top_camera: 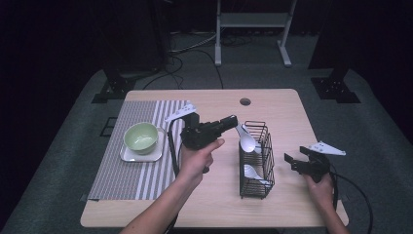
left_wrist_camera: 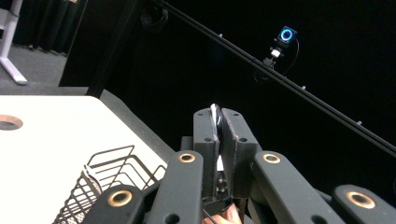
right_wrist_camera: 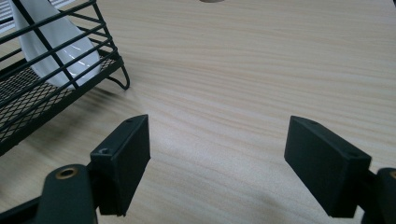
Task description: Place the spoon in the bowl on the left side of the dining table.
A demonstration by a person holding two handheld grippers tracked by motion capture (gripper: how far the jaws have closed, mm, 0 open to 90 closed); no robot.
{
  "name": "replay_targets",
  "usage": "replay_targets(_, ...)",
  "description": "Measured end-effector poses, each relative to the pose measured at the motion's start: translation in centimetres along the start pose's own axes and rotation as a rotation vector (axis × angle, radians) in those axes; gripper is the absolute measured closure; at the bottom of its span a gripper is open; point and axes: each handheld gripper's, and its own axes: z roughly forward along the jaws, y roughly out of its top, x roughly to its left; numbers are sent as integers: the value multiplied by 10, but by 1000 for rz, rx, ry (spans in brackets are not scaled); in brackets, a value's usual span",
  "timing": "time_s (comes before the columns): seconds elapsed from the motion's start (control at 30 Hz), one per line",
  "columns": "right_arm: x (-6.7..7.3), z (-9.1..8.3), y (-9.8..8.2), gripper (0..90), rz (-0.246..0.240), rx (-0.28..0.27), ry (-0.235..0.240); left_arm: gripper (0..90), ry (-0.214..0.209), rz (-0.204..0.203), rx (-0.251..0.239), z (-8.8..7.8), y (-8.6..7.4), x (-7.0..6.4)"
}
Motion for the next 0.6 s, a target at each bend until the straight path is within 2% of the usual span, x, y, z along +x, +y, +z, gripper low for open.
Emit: replay_targets(0.6,1,1,0,212,-7,8,-4,852,53,-33,-45,-23,6,20)
